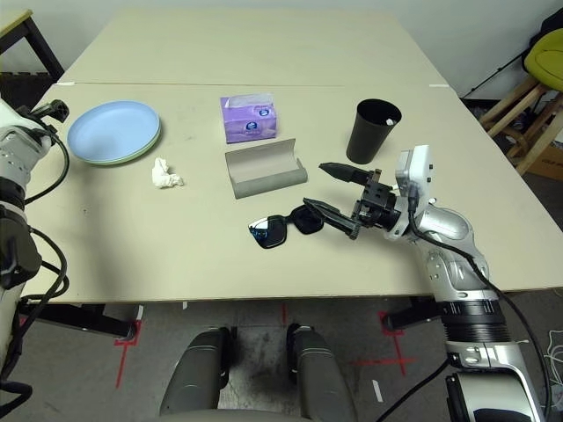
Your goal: Organize and tidy the items on the table.
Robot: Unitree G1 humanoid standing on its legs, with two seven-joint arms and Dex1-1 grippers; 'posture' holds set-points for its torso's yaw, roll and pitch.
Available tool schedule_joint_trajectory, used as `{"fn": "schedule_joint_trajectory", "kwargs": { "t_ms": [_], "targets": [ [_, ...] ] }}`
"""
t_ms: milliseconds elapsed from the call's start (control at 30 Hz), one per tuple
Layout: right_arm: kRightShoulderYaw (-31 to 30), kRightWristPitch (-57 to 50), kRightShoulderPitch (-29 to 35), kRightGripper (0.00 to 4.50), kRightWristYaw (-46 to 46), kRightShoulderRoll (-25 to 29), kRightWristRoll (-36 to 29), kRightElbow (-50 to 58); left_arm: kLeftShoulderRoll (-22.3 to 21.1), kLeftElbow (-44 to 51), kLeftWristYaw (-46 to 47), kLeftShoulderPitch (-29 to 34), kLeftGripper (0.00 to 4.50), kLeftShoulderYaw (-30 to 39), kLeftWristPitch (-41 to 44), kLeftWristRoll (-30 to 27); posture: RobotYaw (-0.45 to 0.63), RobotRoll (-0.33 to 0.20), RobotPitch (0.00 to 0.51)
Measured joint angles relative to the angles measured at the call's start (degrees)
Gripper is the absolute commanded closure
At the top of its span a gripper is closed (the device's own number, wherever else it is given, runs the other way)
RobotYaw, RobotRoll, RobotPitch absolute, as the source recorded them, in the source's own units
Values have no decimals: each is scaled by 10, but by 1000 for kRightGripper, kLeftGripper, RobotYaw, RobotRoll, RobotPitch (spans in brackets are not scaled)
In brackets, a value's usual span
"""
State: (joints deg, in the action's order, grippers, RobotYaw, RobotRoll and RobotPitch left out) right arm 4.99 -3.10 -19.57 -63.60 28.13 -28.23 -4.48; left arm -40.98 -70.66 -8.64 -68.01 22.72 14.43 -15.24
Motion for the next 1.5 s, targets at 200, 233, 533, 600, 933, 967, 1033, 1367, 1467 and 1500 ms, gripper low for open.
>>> {"fn": "schedule_joint_trajectory", "kwargs": {
  "t_ms": [200,233,533,600,933,967,1033,1367,1467,1500],
  "targets": [
    [0,0,0,0,0,1,0,0,0,26,-153,25,22,-78,10,44,139,0,153],
    [0,0,-1,0,0,1,0,0,-1,31,-174,29,22,-88,9,51,139,0,152],
    [0,0,-6,0,0,2,1,-2,-24,73,-363,82,22,-175,-55,111,132,0,149],
    [0,0,-6,0,-1,3,1,-2,-32,88,-416,95,22,-184,-61,111,132,0,149],
    [0,0,-4,0,-1,5,1,-1,-43,139,-577,131,22,-188,-43,95,132,0,146],
    [0,0,-4,0,-1,5,1,-1,-43,142,-579,134,22,-186,-46,93,133,0,147],
    [0,0,-4,0,-1,5,1,-1,-43,146,-584,143,22,-186,-58,92,131,0,147],
    [0,0,-2,0,-1,8,1,0,-40,162,-613,173,22,-194,-95,93,122,0,149],
    [0,0,1,0,0,9,1,1,-35,160,-609,171,22,-194,-93,93,121,0,148],
    [0,0,1,0,0,9,1,1,-31,159,-606,169,22,-194,-90,93,121,0,149]
  ]
}}
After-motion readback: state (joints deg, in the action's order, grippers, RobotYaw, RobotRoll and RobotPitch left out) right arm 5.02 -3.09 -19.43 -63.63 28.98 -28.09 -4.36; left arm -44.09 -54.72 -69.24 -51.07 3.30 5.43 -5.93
